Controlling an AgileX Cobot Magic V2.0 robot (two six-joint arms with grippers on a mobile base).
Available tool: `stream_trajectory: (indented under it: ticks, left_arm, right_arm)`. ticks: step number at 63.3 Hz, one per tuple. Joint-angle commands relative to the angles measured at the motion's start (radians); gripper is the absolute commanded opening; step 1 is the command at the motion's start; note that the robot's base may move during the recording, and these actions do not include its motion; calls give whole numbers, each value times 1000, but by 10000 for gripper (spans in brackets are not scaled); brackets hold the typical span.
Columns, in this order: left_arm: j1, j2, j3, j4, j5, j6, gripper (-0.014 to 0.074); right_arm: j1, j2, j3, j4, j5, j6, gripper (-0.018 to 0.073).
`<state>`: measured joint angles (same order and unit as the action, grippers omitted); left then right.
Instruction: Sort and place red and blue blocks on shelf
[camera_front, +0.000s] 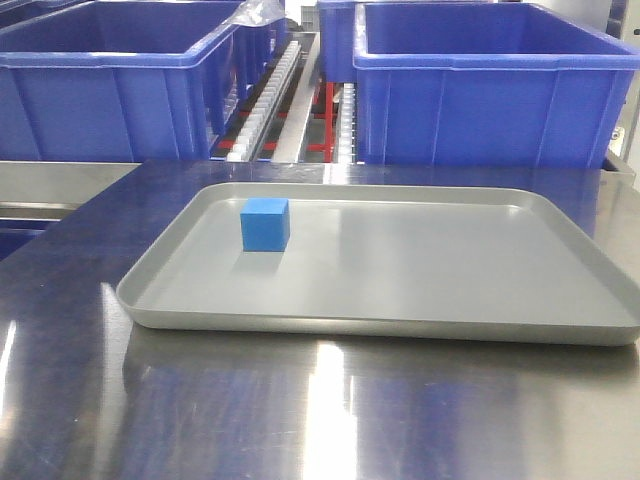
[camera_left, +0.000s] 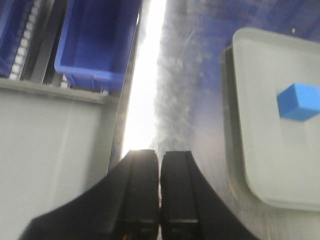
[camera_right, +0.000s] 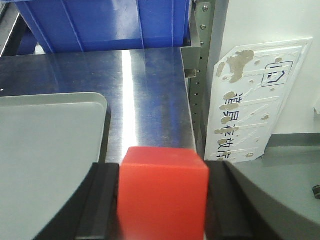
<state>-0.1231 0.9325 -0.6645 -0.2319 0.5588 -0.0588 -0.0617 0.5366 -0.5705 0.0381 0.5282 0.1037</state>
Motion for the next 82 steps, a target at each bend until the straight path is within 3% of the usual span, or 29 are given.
stream_trajectory:
  ticks: [1, 5, 10, 14, 20, 49, 82]
  left_arm:
    - [-1, 6, -39, -8, -20, 6, 132]
    - [-1, 22, -39, -9, 3, 31, 169]
    - [-1, 40, -39, -16, 10, 88, 309]
    - [-1, 56, -39, -23, 9, 87, 437]
    - [-1, 83, -57, -51, 28, 87, 541]
    - [-6, 246, -301, -120, 111, 68, 521]
    - [-248, 492, -497, -116, 50, 21, 521]
  right_arm:
    - [-6, 1, -26, -9, -83, -7, 50]
    - [-6, 1, -26, -9, -83, -7, 50]
    - [-6, 1, -26, -9, -83, -7, 50]
    - [-6, 1, -26, -9, -83, -7, 50]
    - [-6, 1, -26, -9, -83, -7, 50]
    - [-6, 1, -26, -9, -82, -7, 50]
    - [-6, 1, -26, -9, -82, -7, 50]
